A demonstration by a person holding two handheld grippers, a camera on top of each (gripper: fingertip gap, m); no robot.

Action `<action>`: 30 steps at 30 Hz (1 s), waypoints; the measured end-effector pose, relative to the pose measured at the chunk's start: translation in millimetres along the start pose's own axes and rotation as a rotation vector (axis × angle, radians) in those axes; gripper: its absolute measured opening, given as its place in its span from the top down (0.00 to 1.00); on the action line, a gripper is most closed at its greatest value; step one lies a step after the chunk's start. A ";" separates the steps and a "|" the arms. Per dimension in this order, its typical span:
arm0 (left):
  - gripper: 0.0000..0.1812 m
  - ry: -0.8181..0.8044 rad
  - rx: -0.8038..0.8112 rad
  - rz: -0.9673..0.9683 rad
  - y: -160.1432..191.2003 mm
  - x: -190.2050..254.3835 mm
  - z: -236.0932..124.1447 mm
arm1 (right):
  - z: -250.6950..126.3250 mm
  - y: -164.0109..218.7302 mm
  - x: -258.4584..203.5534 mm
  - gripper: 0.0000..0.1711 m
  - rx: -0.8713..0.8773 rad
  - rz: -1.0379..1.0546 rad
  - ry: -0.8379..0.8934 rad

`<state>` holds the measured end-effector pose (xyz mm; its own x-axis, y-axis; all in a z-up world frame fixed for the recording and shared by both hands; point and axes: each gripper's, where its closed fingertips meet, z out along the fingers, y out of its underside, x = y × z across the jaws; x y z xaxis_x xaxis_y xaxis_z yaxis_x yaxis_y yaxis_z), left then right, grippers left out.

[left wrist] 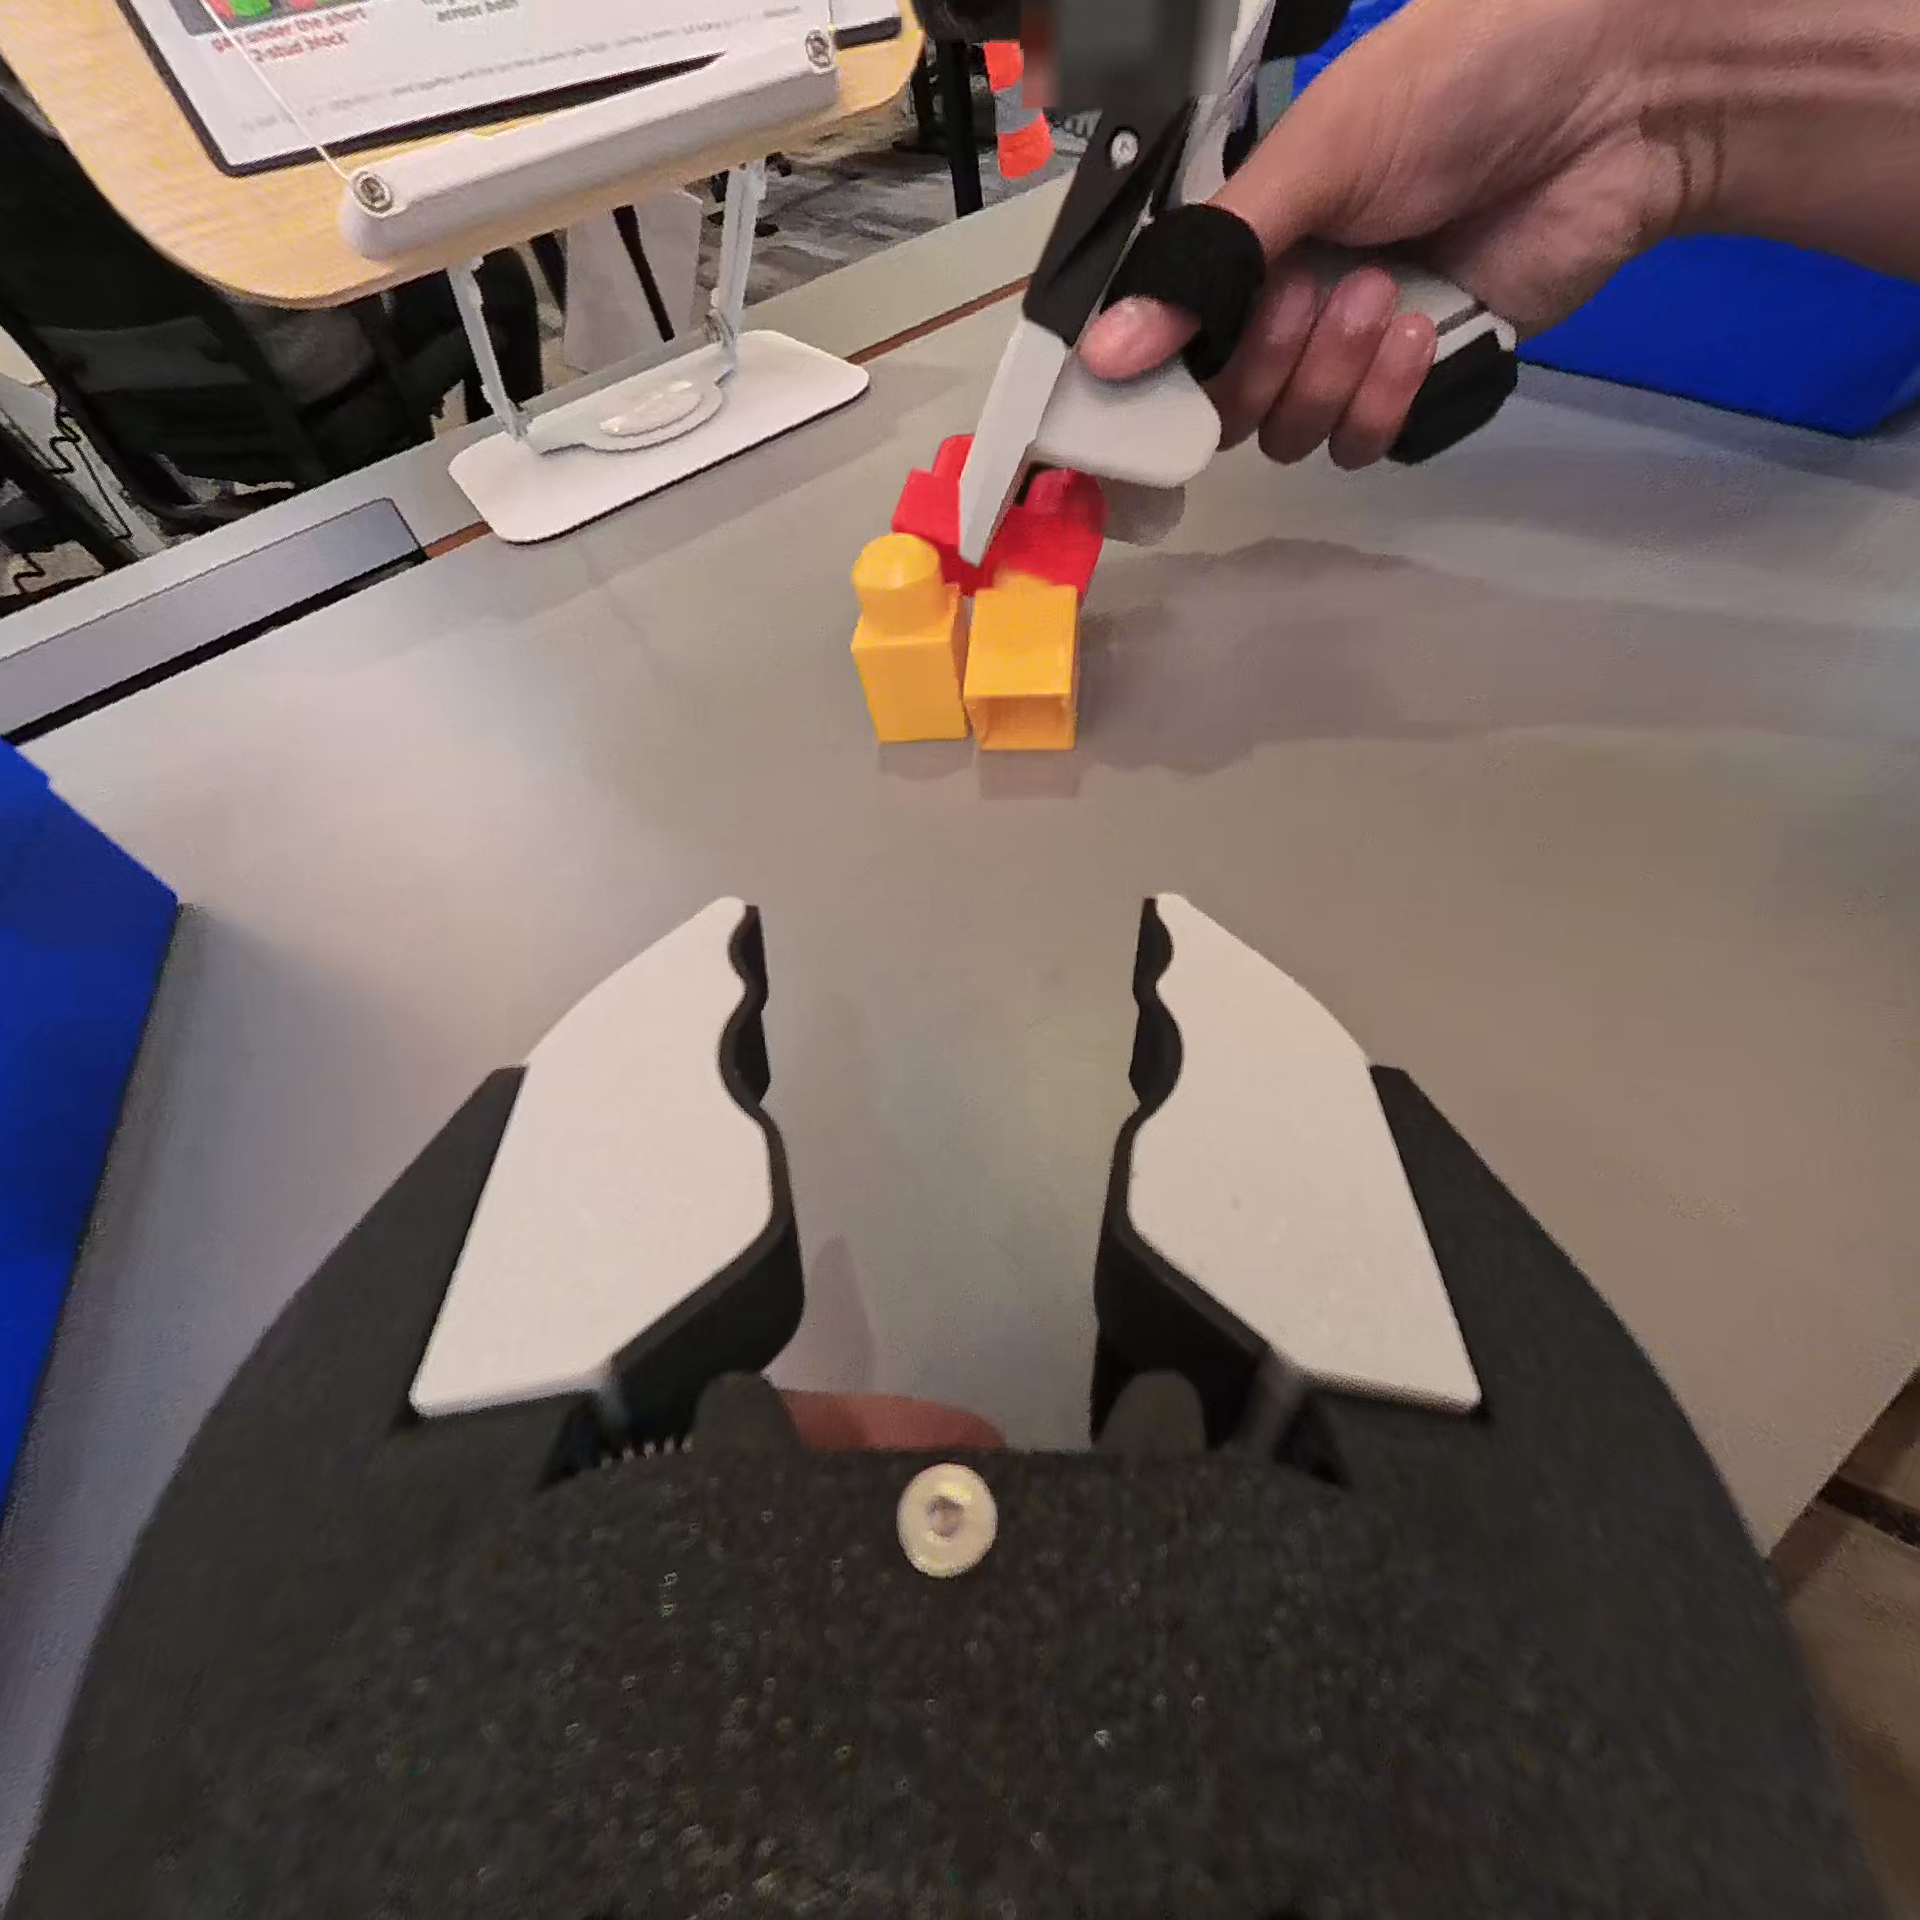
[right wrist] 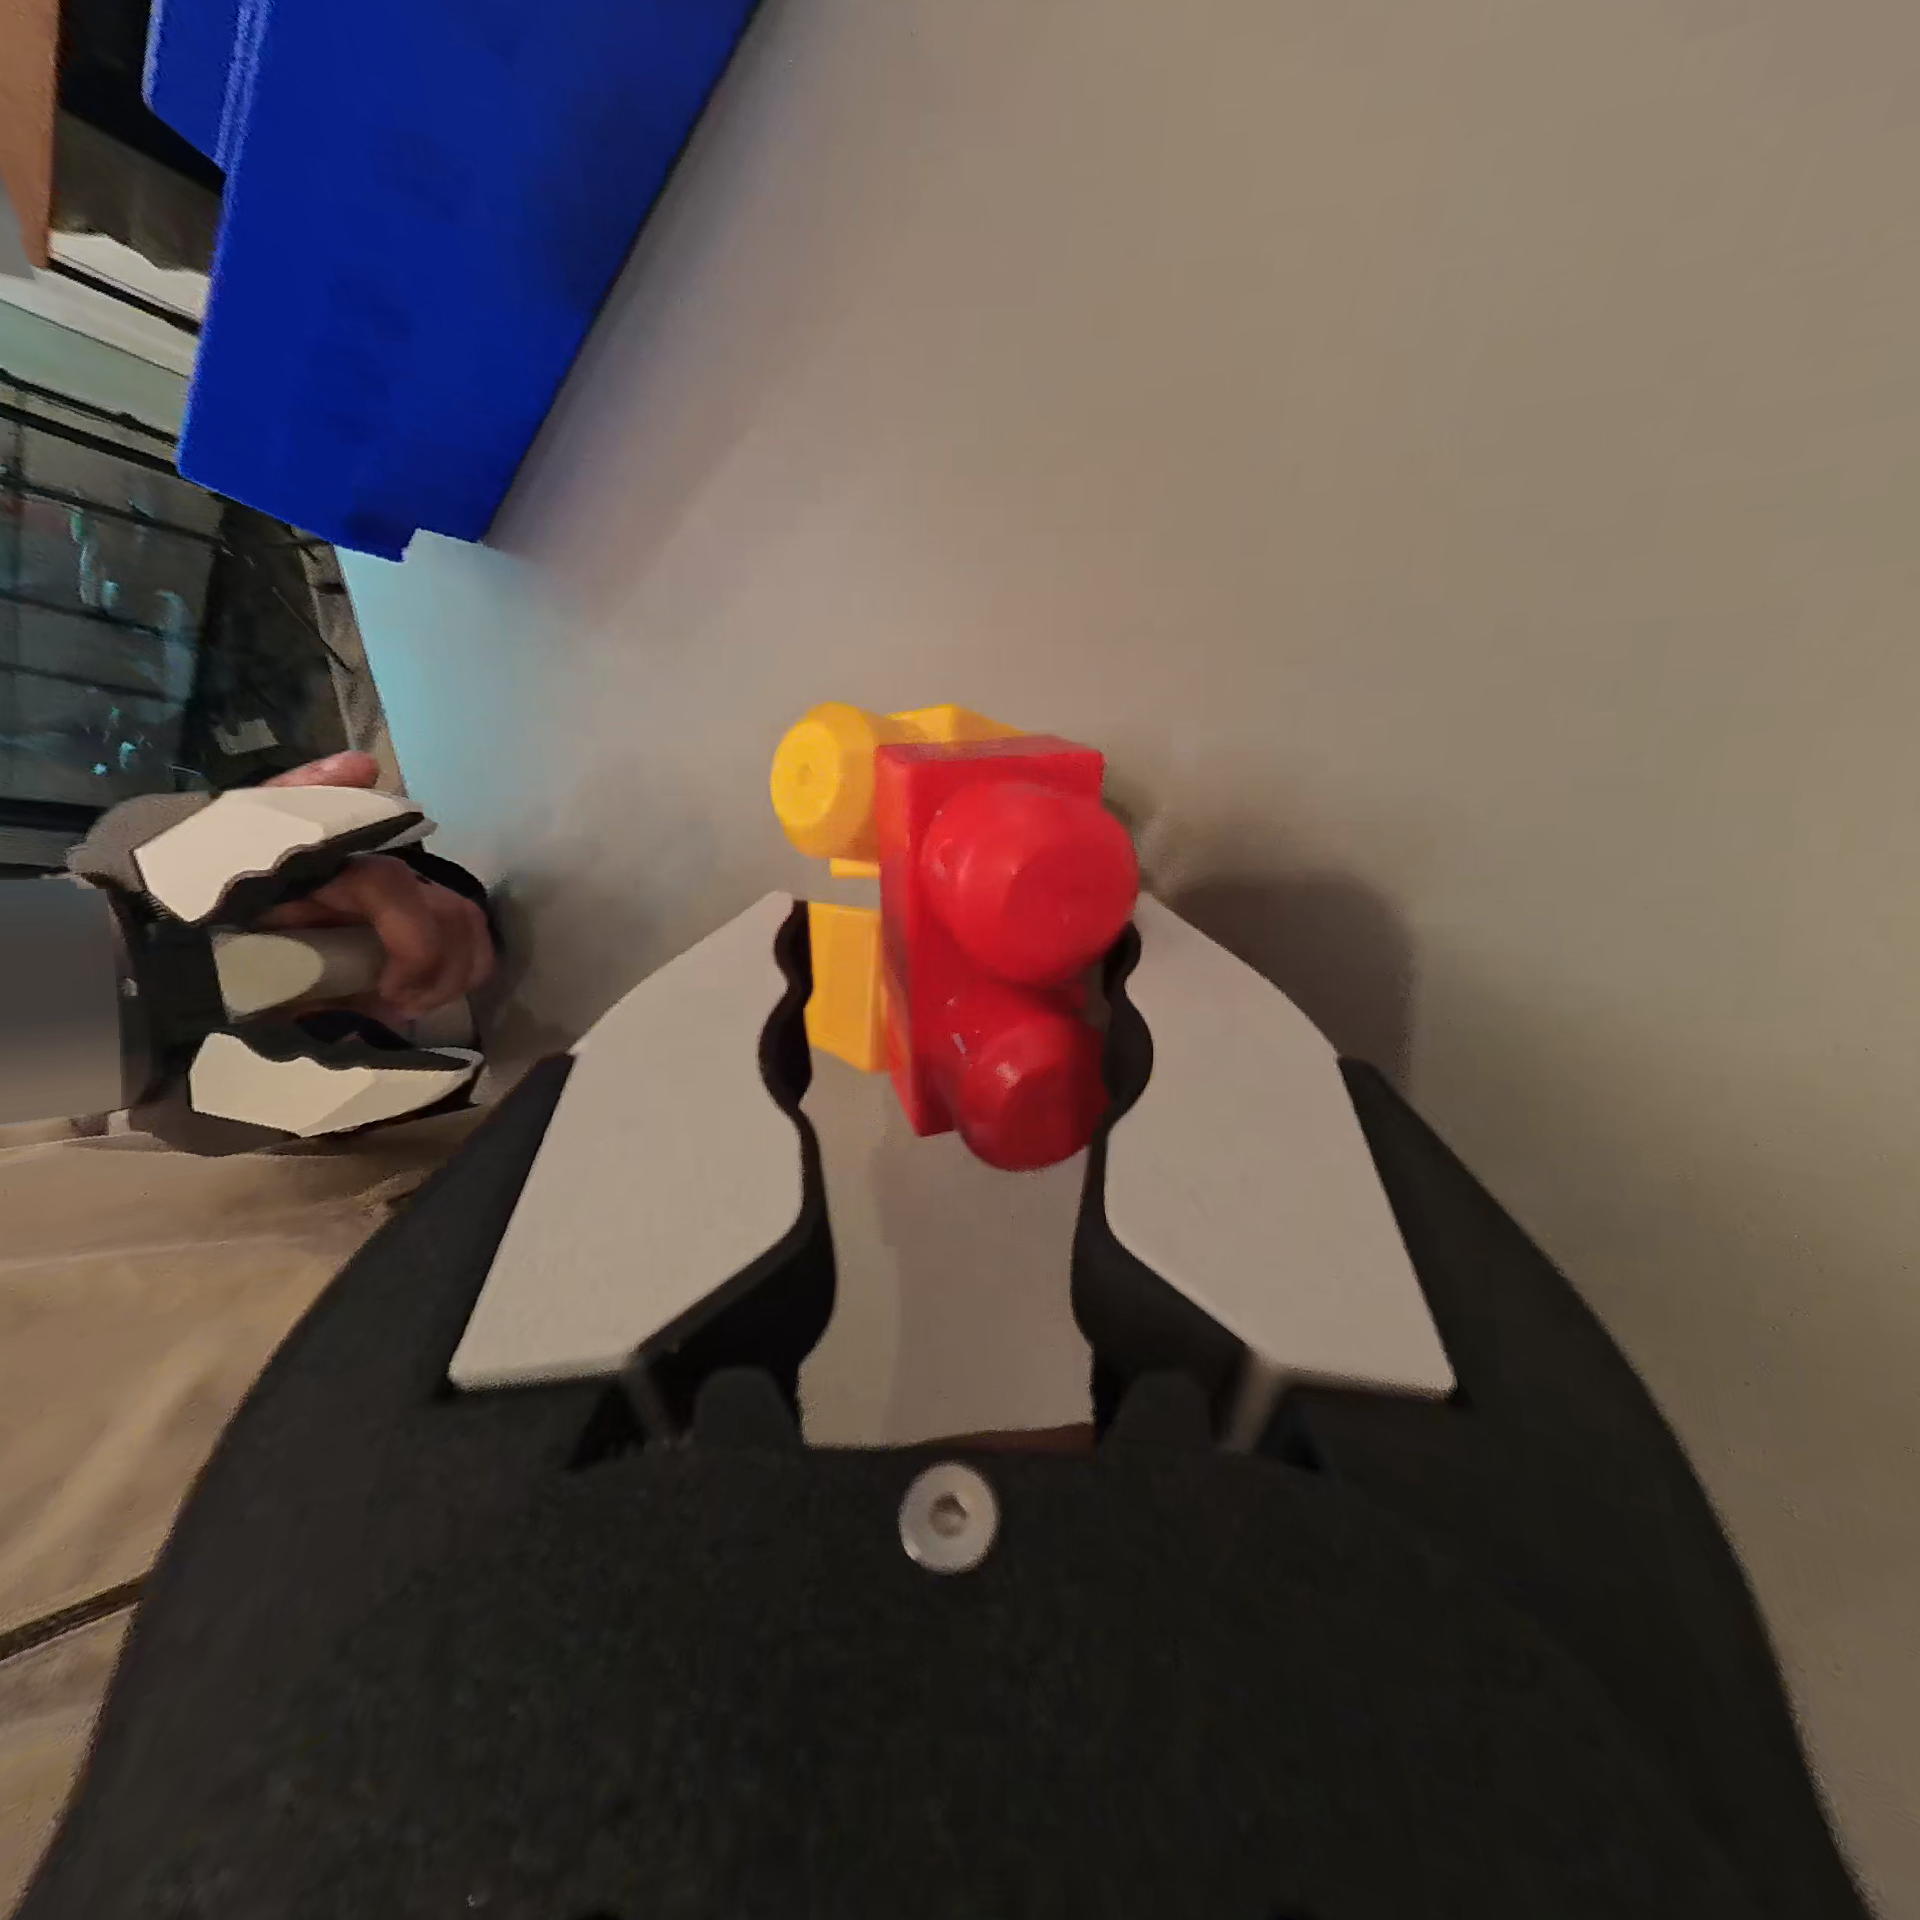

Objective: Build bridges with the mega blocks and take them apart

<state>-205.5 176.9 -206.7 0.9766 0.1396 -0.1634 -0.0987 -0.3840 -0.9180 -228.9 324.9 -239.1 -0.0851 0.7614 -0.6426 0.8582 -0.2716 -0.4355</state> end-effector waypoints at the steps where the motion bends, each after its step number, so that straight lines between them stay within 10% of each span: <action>1: 0.63 0.004 -0.002 0.006 -0.6 1.6 1.1 | -1.8 0.9 0.1 0.69 0.010 0.003 -0.009; 23: 0.63 0.041 -0.072 0.062 -3.3 6.8 17.2 | -28.3 17.8 35.4 0.54 -0.018 -0.078 0.167; 30: 0.63 0.032 -0.093 0.078 -7.4 -6.4 32.0 | -63.3 5.8 15.6 0.60 0.195 -0.398 0.479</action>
<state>-217.1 208.0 -210.4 0.9725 0.0775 -0.2198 -0.1577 -0.4755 -0.8655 -193.1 372.5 -211.7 -0.1037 0.9917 -0.0758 0.6962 0.0179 -0.7177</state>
